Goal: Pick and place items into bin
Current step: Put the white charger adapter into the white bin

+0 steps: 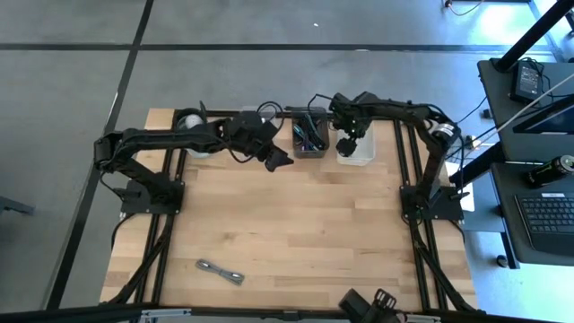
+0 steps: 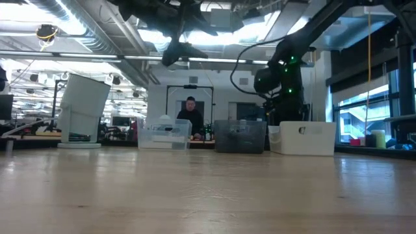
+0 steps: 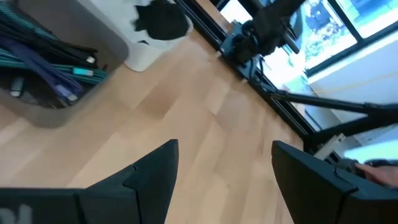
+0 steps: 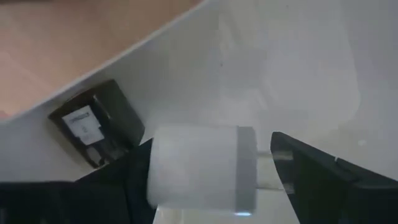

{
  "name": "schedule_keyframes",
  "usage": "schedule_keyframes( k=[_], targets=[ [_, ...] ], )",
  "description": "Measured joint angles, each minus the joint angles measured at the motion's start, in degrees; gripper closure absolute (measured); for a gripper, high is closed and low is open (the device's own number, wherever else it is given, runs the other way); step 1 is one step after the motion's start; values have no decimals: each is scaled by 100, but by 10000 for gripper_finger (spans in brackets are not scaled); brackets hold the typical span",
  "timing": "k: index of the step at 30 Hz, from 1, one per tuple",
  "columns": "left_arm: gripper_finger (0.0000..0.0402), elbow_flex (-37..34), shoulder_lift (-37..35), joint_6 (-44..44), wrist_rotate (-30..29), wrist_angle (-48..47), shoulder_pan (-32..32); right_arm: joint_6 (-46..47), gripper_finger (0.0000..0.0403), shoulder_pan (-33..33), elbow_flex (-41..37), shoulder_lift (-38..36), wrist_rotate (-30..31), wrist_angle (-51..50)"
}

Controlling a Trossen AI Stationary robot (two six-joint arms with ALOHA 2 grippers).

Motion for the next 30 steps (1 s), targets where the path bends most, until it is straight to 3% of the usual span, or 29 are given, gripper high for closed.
schedule_keyframes(
  k=[15, 30],
  targets=[
    [153, 2, 0, -92, -626, -267, -112, 14, 119, -105, 1, -321, -7, 106],
    [153, 1, 0, -134, -647, -267, -276, 282, 118, -105, 2, -322, -15, 275]
  ],
)
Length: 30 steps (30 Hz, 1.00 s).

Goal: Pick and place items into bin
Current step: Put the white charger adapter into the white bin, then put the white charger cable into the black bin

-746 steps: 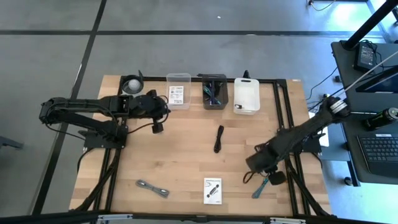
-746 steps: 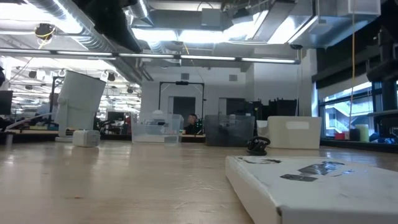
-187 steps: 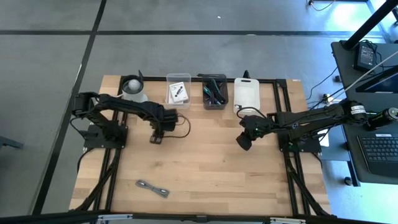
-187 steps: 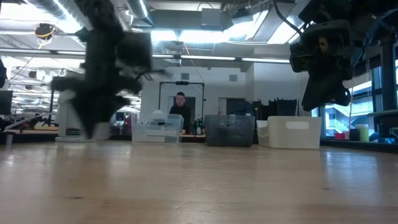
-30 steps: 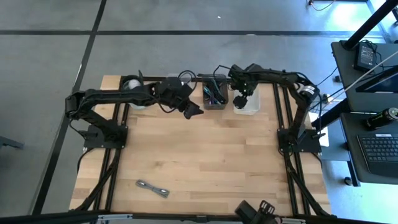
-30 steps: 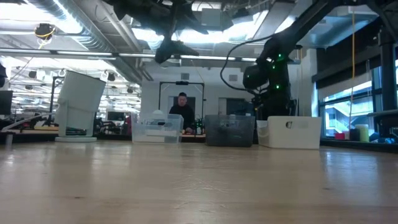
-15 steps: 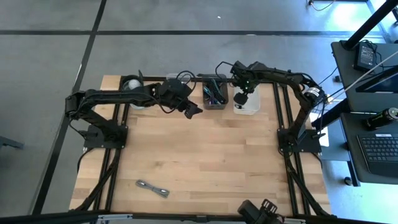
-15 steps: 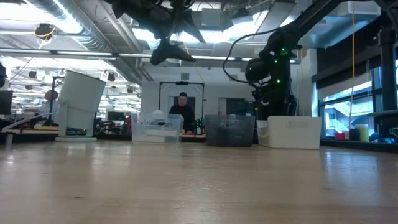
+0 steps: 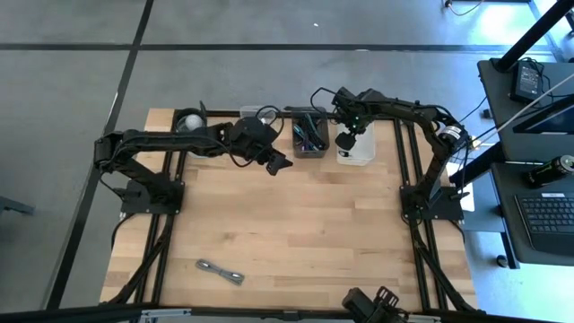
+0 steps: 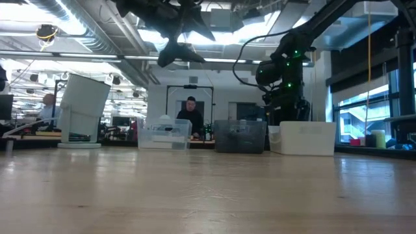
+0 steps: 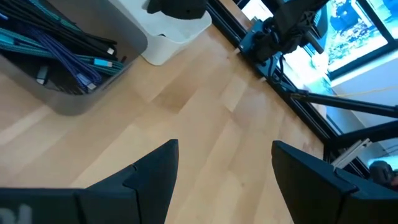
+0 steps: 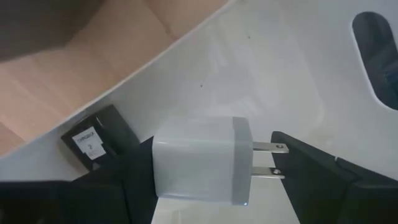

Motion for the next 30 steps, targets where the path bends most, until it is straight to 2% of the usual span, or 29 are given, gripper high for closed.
schedule_keyframes(
  k=[8, 12, 18, 22, 26, 30],
  targets=[
    [153, 1, 0, -3, -23, 0, -160, -144, 118, 0, 0, 2, 0, 16],
    [153, -1, 0, -2, -258, 0, -252, -235, 116, 0, 0, 4, 0, 13],
    [153, 1, 0, 143, -631, -103, -346, -376, 83, 0, 0, 4, 0, 9],
    [153, 1, 0, 333, -940, -292, -405, -625, 57, 0, 0, 4, 1, -54],
    [153, 0, 0, 653, -1282, -533, -457, -843, 52, -54, -4, -149, -86, -101],
    [153, 1, 0, 748, -1962, -779, -635, -763, 53, -217, -2, -739, -697, 38]
  ],
)
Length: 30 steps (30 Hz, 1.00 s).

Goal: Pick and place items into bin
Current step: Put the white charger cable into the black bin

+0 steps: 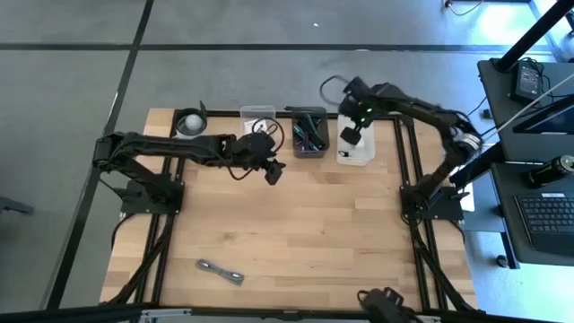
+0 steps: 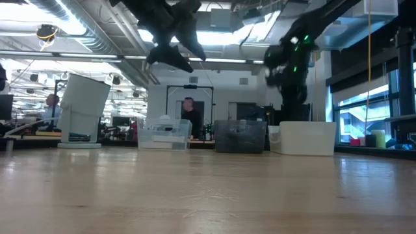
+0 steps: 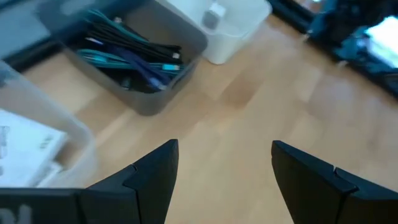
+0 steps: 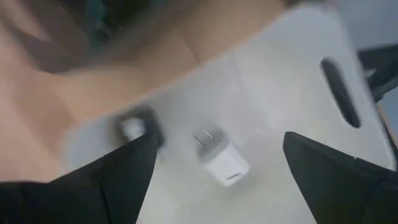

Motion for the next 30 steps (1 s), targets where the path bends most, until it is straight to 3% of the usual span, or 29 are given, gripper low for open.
schedule_keyframes(
  k=[7, 17, 24, 30],
  targets=[
    [159, 4, 0, 454, -750, -515, -628, 327, 53, -212, -48, -1601, -1239, 113],
    [182, 653, 22, 893, -975, -2787, -1514, 1372, 53, 132, -1283, -3949, -2474, 919],
    [201, 664, 179, 961, -682, -3777, -2373, 3673, 53, 892, -2734, -5246, -2607, 2368],
    [206, 483, 690, 860, -83, -4228, -3223, 5215, 53, 1516, -3734, -5729, -2607, 3887]
  ],
)
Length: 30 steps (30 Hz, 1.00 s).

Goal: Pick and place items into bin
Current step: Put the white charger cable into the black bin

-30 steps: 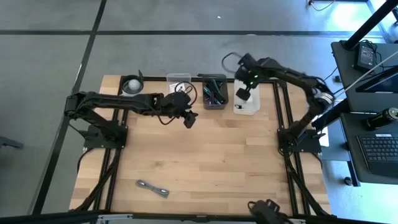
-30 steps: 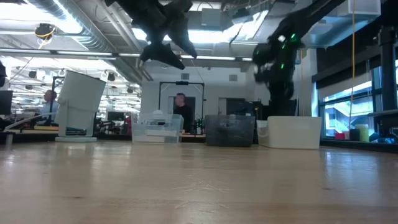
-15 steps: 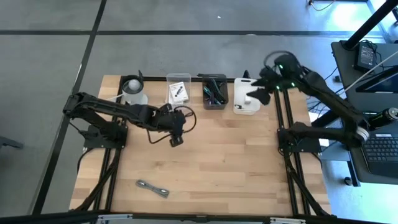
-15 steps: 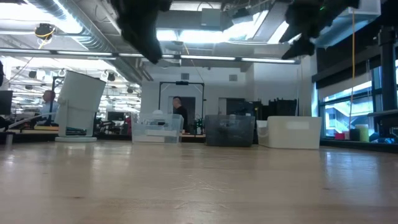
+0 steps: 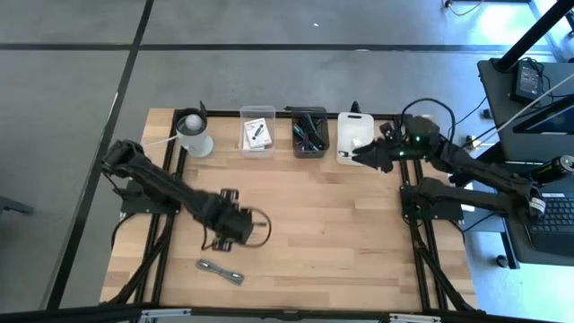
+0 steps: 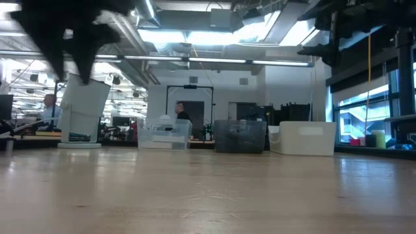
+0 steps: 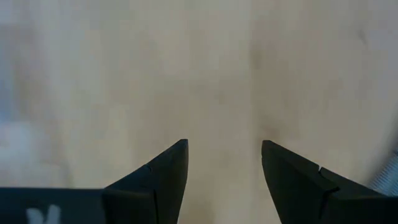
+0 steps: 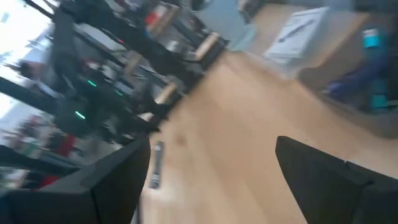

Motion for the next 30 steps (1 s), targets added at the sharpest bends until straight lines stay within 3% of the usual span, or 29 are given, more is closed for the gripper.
schedule_keyframes(
  k=[6, 12, 22, 30],
  targets=[
    [206, -42, 617, -555, 417, 115, -738, 699, 53, 549, -590, -8, 108, 1602],
    [206, -42, 787, -1148, 566, 577, -1308, 1177, 53, 1260, -822, -6, 868, 2790],
    [206, -42, 787, -2048, 411, 662, -1987, 1229, 53, 2518, -830, 279, 2961, 3060],
    [206, -42, 1152, -2324, 348, 706, -2425, 1399, 53, 2792, -830, 979, 3131, 3252]
  ],
)
